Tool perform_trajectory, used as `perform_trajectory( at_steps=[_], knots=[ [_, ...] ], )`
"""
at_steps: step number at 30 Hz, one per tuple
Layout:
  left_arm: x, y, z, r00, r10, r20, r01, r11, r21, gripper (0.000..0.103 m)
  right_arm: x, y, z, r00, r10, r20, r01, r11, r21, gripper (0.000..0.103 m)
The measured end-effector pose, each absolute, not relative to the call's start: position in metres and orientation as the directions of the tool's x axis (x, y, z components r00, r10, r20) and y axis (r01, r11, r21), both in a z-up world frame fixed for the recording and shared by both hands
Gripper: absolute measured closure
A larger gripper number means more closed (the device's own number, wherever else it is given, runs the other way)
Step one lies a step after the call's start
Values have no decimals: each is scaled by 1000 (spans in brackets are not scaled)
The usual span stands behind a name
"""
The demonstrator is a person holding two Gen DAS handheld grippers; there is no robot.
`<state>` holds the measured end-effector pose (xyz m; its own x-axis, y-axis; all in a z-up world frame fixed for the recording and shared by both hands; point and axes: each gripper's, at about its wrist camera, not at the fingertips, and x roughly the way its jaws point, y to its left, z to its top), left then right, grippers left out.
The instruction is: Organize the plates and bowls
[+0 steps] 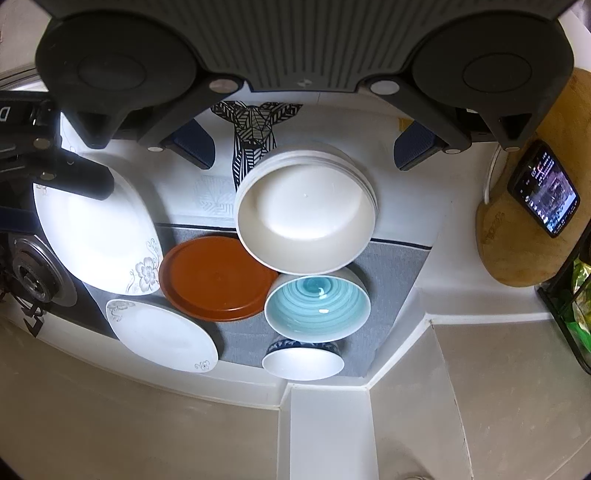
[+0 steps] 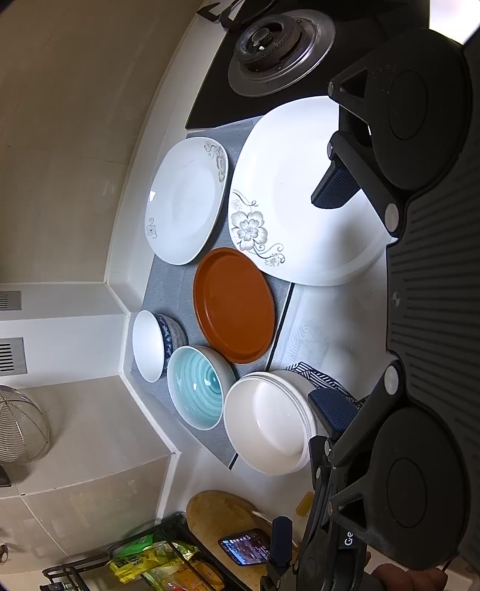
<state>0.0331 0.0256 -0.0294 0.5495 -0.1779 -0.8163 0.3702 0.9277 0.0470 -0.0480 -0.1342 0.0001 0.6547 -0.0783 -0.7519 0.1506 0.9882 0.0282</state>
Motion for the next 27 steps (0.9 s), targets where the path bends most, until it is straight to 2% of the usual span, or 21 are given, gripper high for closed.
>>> perform_trajectory(
  at_steps=[14,27],
  knots=[
    [58,39,-18,555,-168,-814,360,931,53,0,-31,-128,4,675,-75,-734,171,984,57,0],
    [81,52,-3,563,-149,-813,352,933,73,0,-15,-119,12,733,-68,-677,185,977,103,0]
  ],
)
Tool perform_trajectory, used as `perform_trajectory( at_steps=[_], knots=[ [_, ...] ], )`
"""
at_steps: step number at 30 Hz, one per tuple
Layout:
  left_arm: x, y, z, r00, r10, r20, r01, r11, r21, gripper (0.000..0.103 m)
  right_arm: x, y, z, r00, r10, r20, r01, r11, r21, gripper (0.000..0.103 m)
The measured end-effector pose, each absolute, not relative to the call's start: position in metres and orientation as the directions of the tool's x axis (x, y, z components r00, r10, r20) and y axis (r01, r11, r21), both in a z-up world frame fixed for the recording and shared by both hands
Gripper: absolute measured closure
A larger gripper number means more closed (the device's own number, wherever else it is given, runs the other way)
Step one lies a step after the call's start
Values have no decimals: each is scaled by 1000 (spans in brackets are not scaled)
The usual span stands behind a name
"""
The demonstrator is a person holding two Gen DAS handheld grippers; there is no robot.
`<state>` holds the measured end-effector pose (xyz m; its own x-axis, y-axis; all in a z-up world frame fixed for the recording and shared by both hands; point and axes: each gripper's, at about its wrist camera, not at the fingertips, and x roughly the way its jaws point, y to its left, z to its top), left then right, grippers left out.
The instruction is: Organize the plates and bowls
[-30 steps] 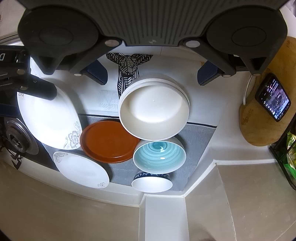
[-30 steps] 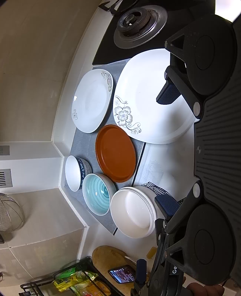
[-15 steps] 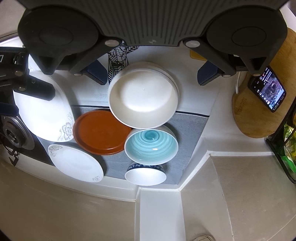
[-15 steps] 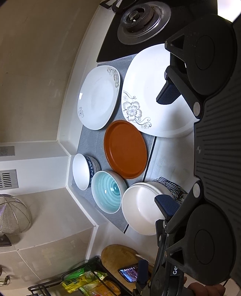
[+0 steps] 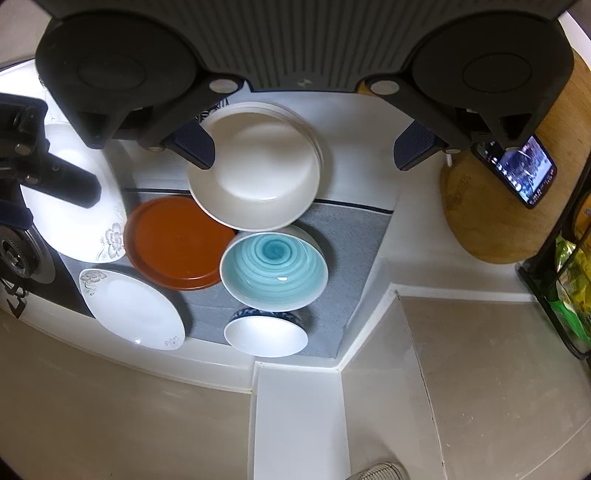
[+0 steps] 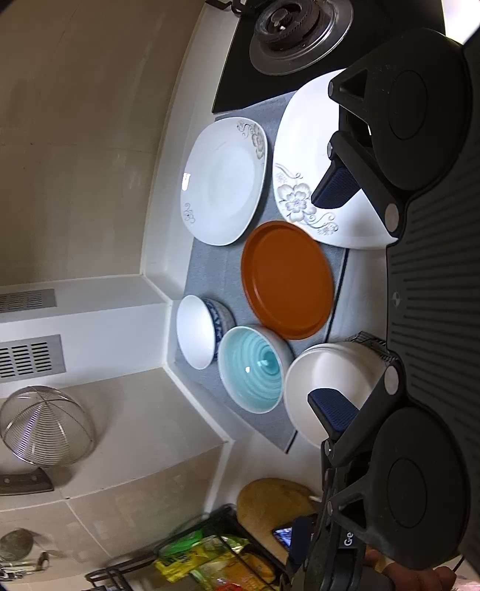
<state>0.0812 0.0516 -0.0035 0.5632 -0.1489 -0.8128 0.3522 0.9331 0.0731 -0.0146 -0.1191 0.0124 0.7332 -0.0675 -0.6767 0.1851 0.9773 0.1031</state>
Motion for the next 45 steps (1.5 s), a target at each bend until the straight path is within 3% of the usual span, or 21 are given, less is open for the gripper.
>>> perform_trajectory(
  at_steps=[20,29,41,45],
  knots=[
    [103,58,-18,500,-159,-851,375,926,48,0,-5,-110,5,721,-98,-686,222,971,95,0],
    [103,36,-16,501,-80,-862,244,968,52,0,22,-160,-3,709,51,-703,84,984,157,0],
    [111,-34,-10,405,-215,-889,206,968,-140,0,96,-253,-35,599,230,-767,22,953,303,1],
    [111,-39,-11,375,-227,-899,152,971,-182,0,118,-266,-55,551,283,-785,35,932,360,6]
  ],
)
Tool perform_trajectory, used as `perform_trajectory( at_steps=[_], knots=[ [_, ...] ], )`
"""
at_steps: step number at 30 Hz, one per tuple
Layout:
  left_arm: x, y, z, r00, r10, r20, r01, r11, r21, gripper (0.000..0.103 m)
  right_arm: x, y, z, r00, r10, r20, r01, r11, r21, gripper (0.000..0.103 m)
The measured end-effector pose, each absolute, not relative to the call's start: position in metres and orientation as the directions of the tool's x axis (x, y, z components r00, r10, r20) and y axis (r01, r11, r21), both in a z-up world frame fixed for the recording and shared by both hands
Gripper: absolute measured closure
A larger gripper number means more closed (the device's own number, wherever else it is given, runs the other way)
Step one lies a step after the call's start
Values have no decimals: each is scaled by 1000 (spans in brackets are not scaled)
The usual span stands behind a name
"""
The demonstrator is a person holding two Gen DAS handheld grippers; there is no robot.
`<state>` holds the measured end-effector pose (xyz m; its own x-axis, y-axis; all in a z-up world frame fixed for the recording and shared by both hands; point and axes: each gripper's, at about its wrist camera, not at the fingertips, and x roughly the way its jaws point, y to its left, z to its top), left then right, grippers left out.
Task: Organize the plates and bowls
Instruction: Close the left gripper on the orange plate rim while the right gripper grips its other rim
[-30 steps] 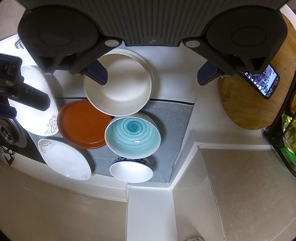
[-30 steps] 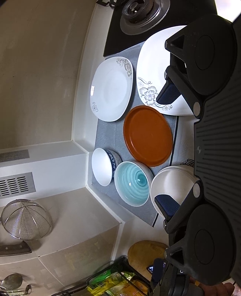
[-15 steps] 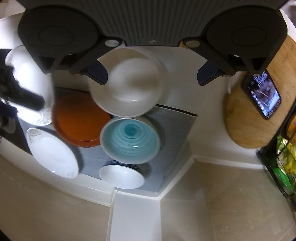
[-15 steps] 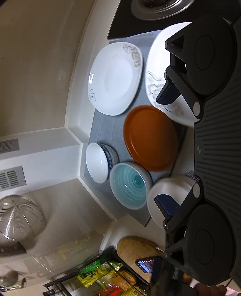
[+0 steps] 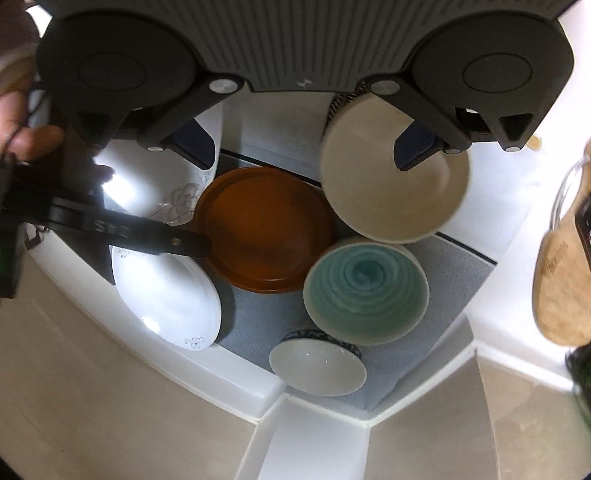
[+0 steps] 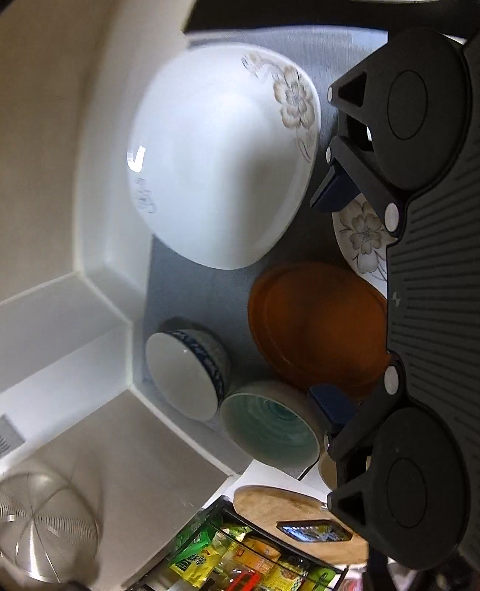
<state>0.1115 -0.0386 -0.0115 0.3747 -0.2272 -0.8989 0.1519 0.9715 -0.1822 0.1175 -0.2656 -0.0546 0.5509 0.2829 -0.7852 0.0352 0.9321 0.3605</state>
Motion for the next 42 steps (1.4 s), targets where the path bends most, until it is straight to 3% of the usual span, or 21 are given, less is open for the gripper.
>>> perform_trajectory(
  at_steps=[2,5,8,9,10,11,15,22,31,35,42],
  knots=[
    [110,-42,-11,377,-211,-902,138,976,-170,0,126,-267,-64,527,309,-792,36,923,384,10],
    [108,-38,-11,378,-193,-906,110,980,-163,0,139,-264,-78,502,288,-816,62,928,366,27],
    [108,-35,-13,370,-186,-910,84,982,-167,0,148,-262,-90,468,282,-838,79,931,358,52],
    [109,-34,-13,368,-187,-911,79,982,-169,0,151,-260,-94,456,281,-844,79,932,353,68],
    [109,-34,-13,369,-186,-911,74,983,-171,0,152,-258,-98,443,277,-852,77,936,344,76],
    [110,-35,-14,370,-186,-910,69,983,-173,0,151,-257,-100,443,267,-856,74,940,332,76],
    [116,-40,-19,340,-230,-912,41,972,-230,0,142,-266,-92,488,262,-833,68,939,336,96],
    [129,-72,-31,289,-319,-903,71,947,-312,0,128,-284,-74,529,238,-814,87,939,332,97],
    [143,-70,-70,270,-438,-857,-278,817,-505,4,127,-291,-74,529,236,-815,121,929,348,97],
    [149,-70,-75,317,-380,-869,-324,818,-476,5,126,-294,-75,525,248,-814,136,920,367,97],
    [158,-75,-83,325,-309,-894,-393,816,-424,17,126,-292,-77,518,253,-817,144,916,375,96]
  ],
)
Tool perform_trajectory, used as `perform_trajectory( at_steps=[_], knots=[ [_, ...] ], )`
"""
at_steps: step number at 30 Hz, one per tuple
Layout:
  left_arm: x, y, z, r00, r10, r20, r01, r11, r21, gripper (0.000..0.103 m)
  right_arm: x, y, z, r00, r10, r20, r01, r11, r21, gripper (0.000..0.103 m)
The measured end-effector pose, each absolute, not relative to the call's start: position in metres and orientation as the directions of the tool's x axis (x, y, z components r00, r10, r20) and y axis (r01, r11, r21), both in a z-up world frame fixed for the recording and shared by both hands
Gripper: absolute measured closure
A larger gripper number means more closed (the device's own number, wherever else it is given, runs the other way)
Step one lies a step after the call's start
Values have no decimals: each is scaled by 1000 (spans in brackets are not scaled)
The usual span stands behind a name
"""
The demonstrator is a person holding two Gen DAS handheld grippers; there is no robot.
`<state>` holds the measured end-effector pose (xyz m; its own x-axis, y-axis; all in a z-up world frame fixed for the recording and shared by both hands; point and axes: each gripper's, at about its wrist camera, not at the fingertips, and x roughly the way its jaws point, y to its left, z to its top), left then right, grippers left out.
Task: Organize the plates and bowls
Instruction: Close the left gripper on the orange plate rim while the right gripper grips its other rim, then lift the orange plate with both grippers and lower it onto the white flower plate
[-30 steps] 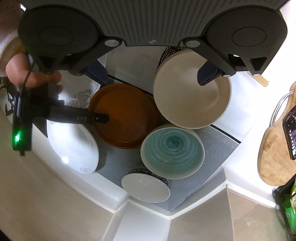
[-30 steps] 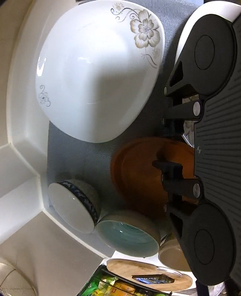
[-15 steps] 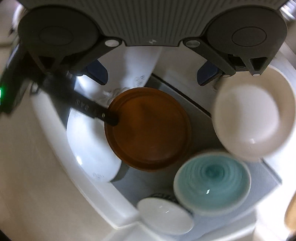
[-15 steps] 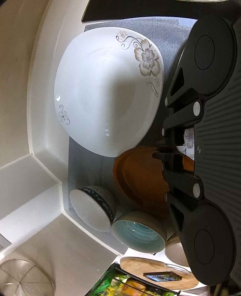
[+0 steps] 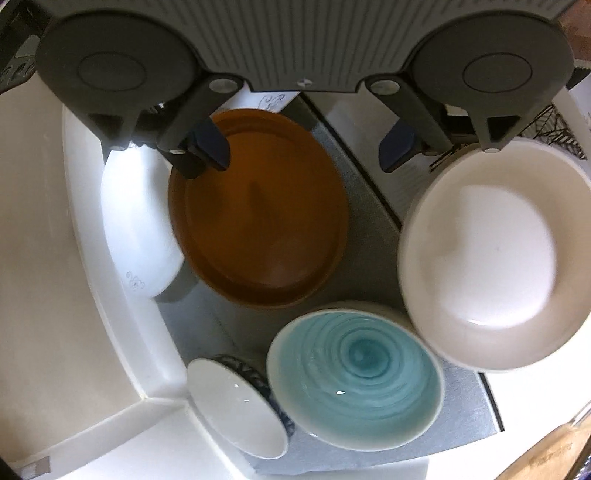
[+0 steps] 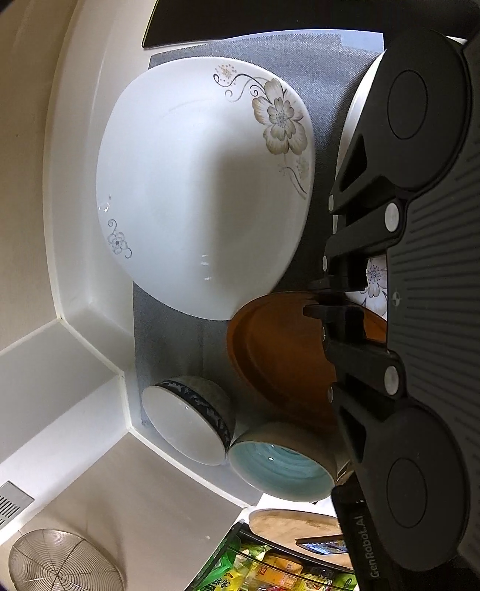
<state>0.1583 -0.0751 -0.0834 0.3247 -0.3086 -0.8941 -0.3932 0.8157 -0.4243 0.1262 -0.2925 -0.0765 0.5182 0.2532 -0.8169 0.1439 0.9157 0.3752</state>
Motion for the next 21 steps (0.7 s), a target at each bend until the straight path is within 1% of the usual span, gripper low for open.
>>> perform_trajectory(
  at_steps=[2,3,4,5,7,8,10,15,21],
  knots=[
    [161,-78,-83,342,-286,-895,-395,821,-413,26,127,-292,-77,516,256,-818,144,915,377,96],
    [161,-79,-83,348,-276,-896,-393,825,-407,35,127,-292,-76,516,256,-818,144,915,377,96],
    [163,-80,-84,344,-282,-895,-392,823,-410,42,127,-292,-76,516,256,-817,144,915,378,96],
    [165,-81,-87,332,-286,-899,-401,819,-409,45,126,-291,-75,517,253,-818,145,915,375,96],
    [167,-81,-91,318,-288,-903,-411,816,-405,58,125,-292,-73,523,244,-817,145,919,367,96],
    [167,-82,-93,318,-286,-904,-410,818,-403,62,124,-293,-72,523,241,-818,147,919,365,96],
    [169,-84,-93,319,-278,-906,-396,829,-394,74,122,-294,-70,529,225,-818,146,925,350,96],
    [167,-87,-81,349,-285,-893,-333,853,-402,77,115,-299,-63,542,219,-811,151,924,351,95],
    [150,-89,-64,361,-312,-879,-188,899,-396,77,89,-303,-49,560,230,-796,162,912,377,94]
  ],
)
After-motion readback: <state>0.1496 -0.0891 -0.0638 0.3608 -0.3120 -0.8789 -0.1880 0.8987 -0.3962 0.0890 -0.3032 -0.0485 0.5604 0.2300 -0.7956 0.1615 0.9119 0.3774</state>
